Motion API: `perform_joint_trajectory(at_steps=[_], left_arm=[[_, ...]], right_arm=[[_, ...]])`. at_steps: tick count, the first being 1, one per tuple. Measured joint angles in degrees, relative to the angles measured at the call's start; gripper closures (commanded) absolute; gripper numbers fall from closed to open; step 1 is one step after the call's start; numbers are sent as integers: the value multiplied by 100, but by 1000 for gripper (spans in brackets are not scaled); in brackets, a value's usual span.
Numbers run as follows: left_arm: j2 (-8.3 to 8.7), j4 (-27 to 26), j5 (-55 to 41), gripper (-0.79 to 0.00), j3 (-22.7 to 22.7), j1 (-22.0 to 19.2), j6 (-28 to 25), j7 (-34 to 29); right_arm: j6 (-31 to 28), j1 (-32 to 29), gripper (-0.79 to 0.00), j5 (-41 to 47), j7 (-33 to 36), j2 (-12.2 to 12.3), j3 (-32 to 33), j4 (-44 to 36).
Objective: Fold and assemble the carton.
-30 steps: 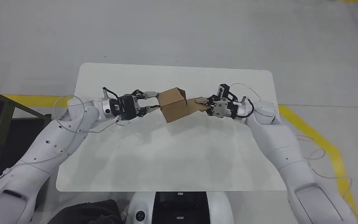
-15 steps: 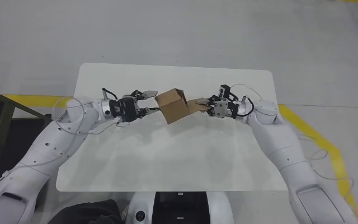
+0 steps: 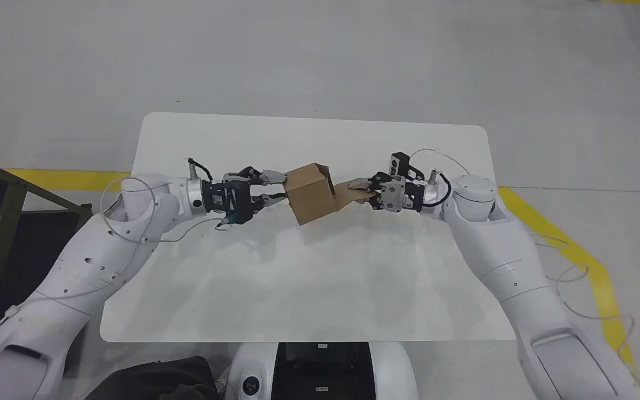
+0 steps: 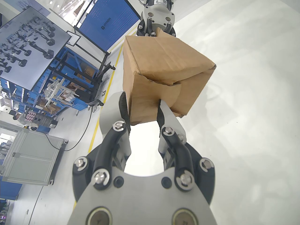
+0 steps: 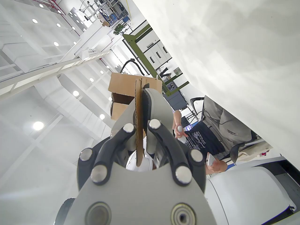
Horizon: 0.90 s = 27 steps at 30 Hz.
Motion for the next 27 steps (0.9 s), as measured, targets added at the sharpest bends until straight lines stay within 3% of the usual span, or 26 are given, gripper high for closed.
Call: perform_joint_trajectory(at_steps=[6, 11, 14, 24, 26, 27], left_arm=[[-17, -68, 70, -252, -5, 36, -86, -10], [-42, -83, 86, -108, -13, 51, -83, -37], [-55, -81, 83, -77, -27, 52, -94, -55], [-85, -105, 131, -108, -83, 75, -109, -82], [-90, -111, 150, -169, -96, 83, -109, -82], [-92, -113, 152, -256, -101, 87, -112, -81]], right_arm=[[44, 14, 0, -15, -4, -6, -44, -33], [58, 44, 0, -12, -8, -17, -82, -25], [58, 62, 0, -9, 0, -20, -93, -5], [46, 94, 0, -35, 19, -20, -117, 21], [39, 96, 0, -27, 22, -20, -116, 28], [35, 96, 0, -23, 27, -20, -115, 33]])
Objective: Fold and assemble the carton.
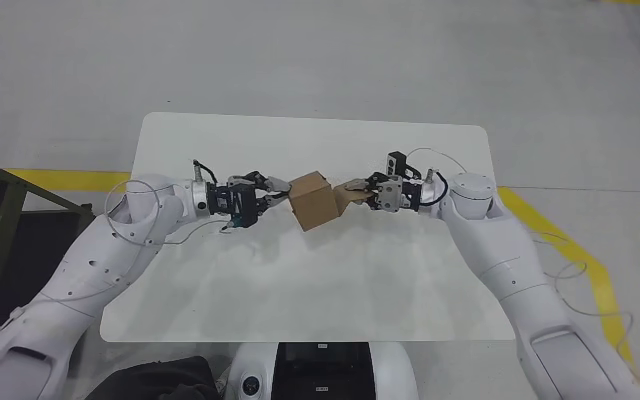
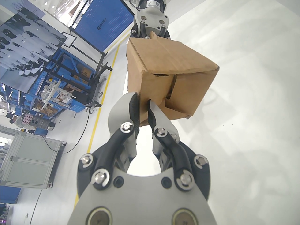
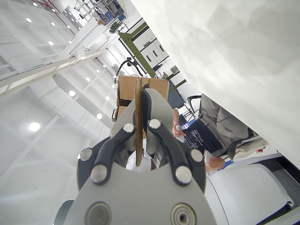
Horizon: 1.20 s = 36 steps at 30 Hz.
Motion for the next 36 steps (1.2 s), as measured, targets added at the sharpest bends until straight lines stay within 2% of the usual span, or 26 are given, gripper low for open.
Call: perform_joint_trajectory(at_steps=[1, 2, 3, 15, 19, 22, 26, 31, 36], left_arm=[[-2, 0, -2, -376, -9, 6, -13, 8], [-3, 4, -16, -668, -19, 10, -31, 22], [-3, 16, -44, -785, -35, 12, -59, 47], [38, 244, -764, -785, -448, 143, -375, 672], [18, 456, -1313, -785, -487, 170, -877, 827], [-27, 707, -1905, -785, -420, 132, -1540, 798], [-152, 988, -2951, -785, -120, -16, -2481, 361], [-238, 1230, -4289, -785, 621, -267, -2542, -338], [-234, 1300, -5872, -785, 1437, -746, -2541, -1361]], right_arm=[[-6, 2, 0, 2, 7, 2, 5, 10], [-11, 2, 0, 7, 14, 4, 12, 21], [-17, 2, 0, 16, 22, 7, 22, 33], [-333, -79, 0, 256, 82, 48, 256, 71], [-474, -117, 0, 410, 144, 39, 297, 69], [-673, -135, 0, 567, 174, 15, 314, 83], [-1023, -159, 0, 781, 157, -37, 304, 82], [-1533, -206, 0, 977, 86, -86, 338, 58], [-1932, -286, 0, 1011, 74, -120, 330, -57]])
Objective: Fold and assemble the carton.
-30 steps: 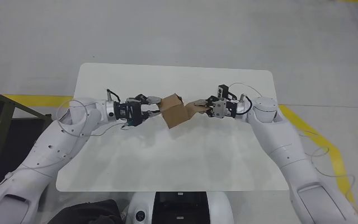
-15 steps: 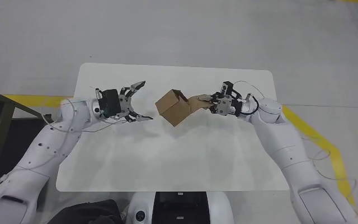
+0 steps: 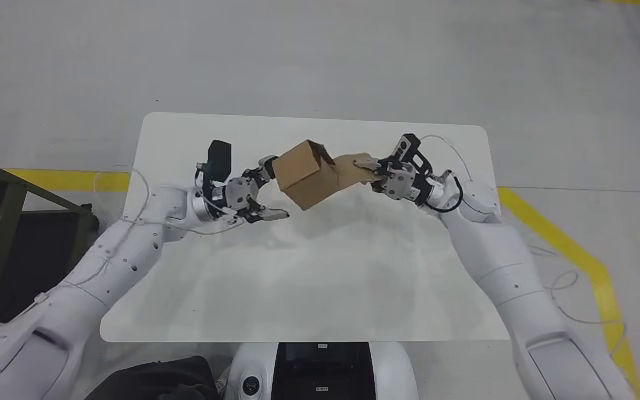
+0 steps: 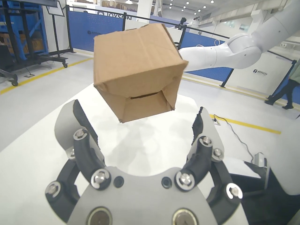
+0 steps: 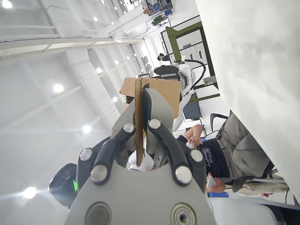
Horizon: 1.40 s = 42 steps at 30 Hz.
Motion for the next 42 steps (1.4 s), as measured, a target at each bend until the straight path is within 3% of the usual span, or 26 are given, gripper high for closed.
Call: perform_joint_trajectory(at_steps=[5, 13, 27, 42], left_arm=[[26, 49, -1057, -785, 408, -382, 0, -670], [26, 90, -1763, -785, 705, -647, -1, -1191], [27, 126, -1431, -785, 649, -682, 0, -1057], [-110, 166, -1499, -785, 650, -728, 0, -1126]], right_arm=[[-165, -65, 0, -50, -4, -20, -28, -100], [-333, -101, 0, -84, -93, -39, 9, -125], [-376, -173, 0, -206, -197, -33, 121, -242], [-395, -212, 0, -304, -279, -40, 191, -345]])
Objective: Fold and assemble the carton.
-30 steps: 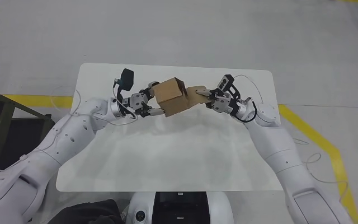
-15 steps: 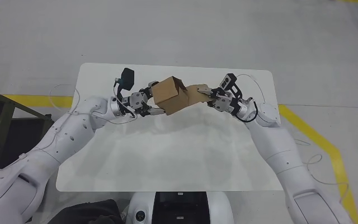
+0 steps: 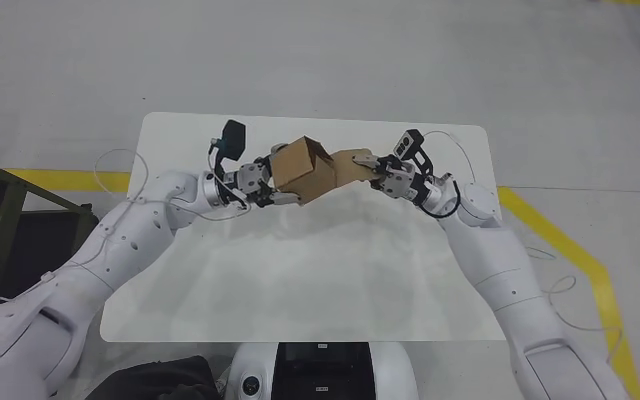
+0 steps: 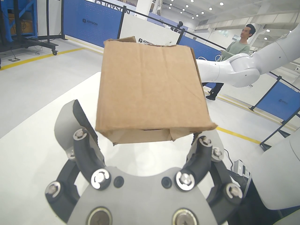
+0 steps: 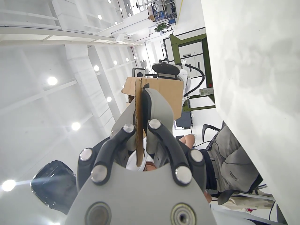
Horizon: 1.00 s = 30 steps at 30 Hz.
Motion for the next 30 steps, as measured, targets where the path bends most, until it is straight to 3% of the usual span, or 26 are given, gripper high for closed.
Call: perform_joint_trajectory(at_steps=[1, 6, 18, 19, 20, 22, 24, 25, 30], left_arm=[[-5, 11, -19, -785, -3, -1, 0, -23], [-16, 5, -78, -557, 14, -6, 0, -130], [44, -67, -27, -474, 42, 5, 0, -97], [53, -75, -44, -465, 58, 4, 0, -101], [61, -80, -64, -456, 71, 2, 0, -104], [80, -87, -110, -465, 98, -11, 0, -111], [97, -94, -139, -468, 123, -21, 0, -114], [110, -96, -152, -465, 139, -29, 0, -115], [164, -63, -161, -425, 198, -56, 0, -71]], right_arm=[[-1, -7, 0, 8, 13, 0, 10, -5], [9, -15, 0, -6, 30, -9, -1, -26], [0, 27, 0, -109, 68, -30, -28, 65], [0, 29, -52, -118, 79, -31, -28, 68], [2, 31, -160, -123, 84, -31, -26, 71], [6, 36, -305, -142, 87, -32, -23, 74], [13, 38, -668, -148, 102, -32, -17, 77], [21, 40, -782, -148, 120, -31, -8, 81], [60, 29, -785, -123, 239, -3, 98, 101]])
